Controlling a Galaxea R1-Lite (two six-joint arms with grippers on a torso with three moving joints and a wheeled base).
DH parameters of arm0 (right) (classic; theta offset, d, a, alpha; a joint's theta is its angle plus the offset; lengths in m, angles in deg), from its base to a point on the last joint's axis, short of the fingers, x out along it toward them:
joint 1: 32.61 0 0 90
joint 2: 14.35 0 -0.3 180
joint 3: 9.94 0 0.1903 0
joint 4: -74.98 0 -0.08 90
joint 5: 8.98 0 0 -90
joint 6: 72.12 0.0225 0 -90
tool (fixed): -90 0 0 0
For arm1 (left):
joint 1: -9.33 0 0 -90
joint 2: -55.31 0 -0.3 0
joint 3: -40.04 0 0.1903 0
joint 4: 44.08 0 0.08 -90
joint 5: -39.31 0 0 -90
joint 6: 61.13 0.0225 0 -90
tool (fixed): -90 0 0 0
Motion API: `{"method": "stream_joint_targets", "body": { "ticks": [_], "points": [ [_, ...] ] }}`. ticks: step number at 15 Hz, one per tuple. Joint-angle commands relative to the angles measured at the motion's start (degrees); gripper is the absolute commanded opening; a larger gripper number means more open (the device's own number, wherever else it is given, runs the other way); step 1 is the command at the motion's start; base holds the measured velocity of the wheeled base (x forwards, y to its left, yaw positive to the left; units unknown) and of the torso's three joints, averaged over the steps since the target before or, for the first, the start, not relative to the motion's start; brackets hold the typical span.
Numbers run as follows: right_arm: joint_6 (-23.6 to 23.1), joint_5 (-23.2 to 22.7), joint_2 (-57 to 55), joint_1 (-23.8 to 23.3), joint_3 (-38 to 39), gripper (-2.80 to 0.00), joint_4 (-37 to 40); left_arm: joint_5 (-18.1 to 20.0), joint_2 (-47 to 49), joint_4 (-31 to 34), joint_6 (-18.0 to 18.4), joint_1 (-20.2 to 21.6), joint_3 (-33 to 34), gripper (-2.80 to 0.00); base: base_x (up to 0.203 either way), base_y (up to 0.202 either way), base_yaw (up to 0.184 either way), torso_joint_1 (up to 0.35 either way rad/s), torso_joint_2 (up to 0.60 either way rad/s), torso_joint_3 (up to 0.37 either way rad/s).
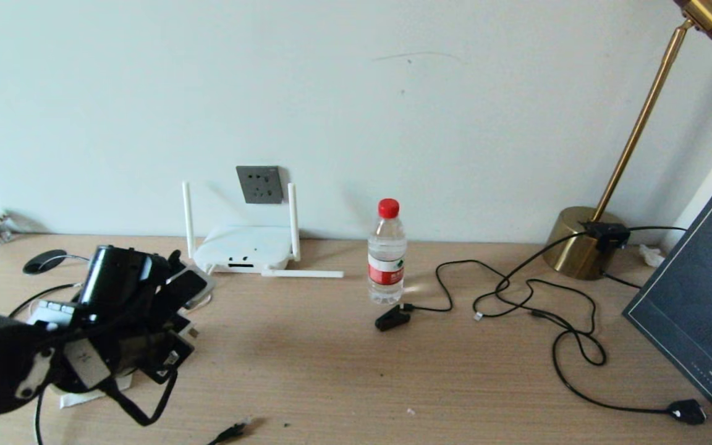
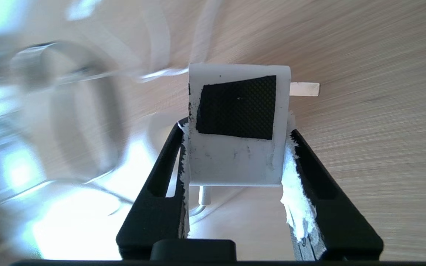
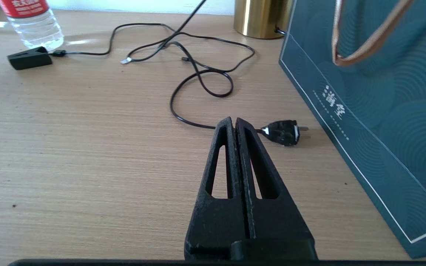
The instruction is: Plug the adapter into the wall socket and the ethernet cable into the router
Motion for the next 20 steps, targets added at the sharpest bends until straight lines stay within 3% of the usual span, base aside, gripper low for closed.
{"method": "stream_joint_targets", "body": {
  "ticks": [1, 3, 5, 6, 11, 14, 15, 20],
  "points": [
    [0.0, 0.0, 0.0, 0.0, 0.0, -2.80, 0.0, -13.6, 2.9, -0.1, 2.4, -5.1, -0.7, -2.80, 0.000, 0.000, 0.000, 0.000, 0.00, 0.000],
    [0.0, 0.0, 0.0, 0.0, 0.0, -2.80, 0.0, -19.1, 6.4, -0.2, 3.1, -6.3, -2.0, -2.80, 0.000, 0.000, 0.000, 0.000, 0.00, 0.000],
    [0.0, 0.0, 0.0, 0.0, 0.0, -2.80, 0.0, -27.0, 9.9, -0.6, 3.2, -6.9, -3.4, -2.80, 0.000, 0.000, 0.000, 0.000, 0.00, 0.000],
    [0.0, 0.0, 0.0, 0.0, 0.0, -2.80, 0.0, -28.8, 11.4, -0.8, 3.2, -7.1, -4.2, -2.80, 0.000, 0.000, 0.000, 0.000, 0.00, 0.000],
    [0.0, 0.0, 0.0, 0.0, 0.0, -2.80, 0.0, -30.7, 18.3, -5.6, 2.7, -6.2, -7.2, -2.80, 0.000, 0.000, 0.000, 0.000, 0.00, 0.000],
    [0.0, 0.0, 0.0, 0.0, 0.0, -2.80, 0.0, -35.6, 23.1, -10.6, 2.0, -4.4, -8.9, -2.80, 0.000, 0.000, 0.000, 0.000, 0.00, 0.000],
    [0.0, 0.0, 0.0, 0.0, 0.0, -2.80, 0.0, -36.0, 24.1, -13.5, 1.4, -4.2, -9.1, -2.80, 0.000, 0.000, 0.000, 0.000, 0.00, 0.000],
    [0.0, 0.0, 0.0, 0.0, 0.0, -2.80, 0.0, -36.1, 25.3, -15.6, 1.1, -3.6, -8.9, -2.80, 0.000, 0.000, 0.000, 0.000, 0.00, 0.000]
  ]
}}
